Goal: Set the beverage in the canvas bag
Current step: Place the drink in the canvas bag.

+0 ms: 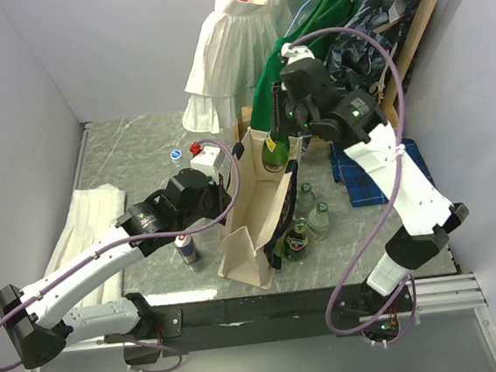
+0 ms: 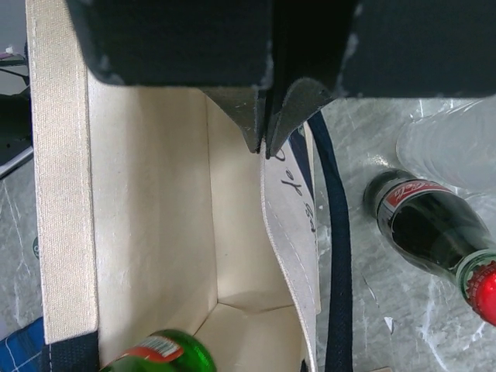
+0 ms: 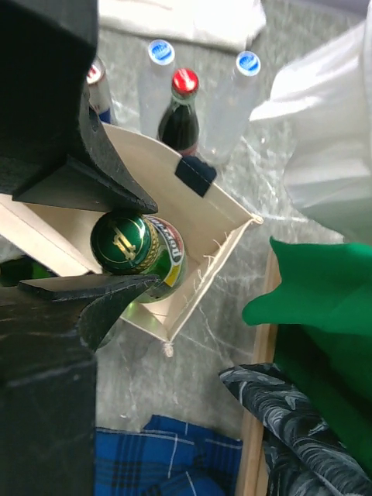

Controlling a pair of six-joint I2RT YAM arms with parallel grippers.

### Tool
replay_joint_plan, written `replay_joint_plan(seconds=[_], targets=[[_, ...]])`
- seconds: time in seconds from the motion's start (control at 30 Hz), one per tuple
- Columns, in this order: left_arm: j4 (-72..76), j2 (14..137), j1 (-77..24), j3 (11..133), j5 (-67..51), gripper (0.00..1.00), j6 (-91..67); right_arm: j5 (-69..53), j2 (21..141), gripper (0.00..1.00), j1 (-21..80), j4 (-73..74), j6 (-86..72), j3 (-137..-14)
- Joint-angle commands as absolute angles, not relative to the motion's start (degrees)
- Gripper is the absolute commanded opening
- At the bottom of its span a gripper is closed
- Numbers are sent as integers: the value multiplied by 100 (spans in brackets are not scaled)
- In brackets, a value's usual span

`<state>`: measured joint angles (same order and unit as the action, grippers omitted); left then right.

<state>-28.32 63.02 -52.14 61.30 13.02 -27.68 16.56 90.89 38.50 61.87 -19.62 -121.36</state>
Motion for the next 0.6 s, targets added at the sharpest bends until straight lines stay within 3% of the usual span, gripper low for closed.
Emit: replay_joint_plan(seconds=[0.0,0.57], targets=[[-2891,6398,-5247,6416,1397,1,-2813,2135,9131,0,4034,4984,-1943,-12296],[-2944,6319,-5256,6399,1125,1,-2689,2460,8789,0,4342,3639,-2259,-10275]])
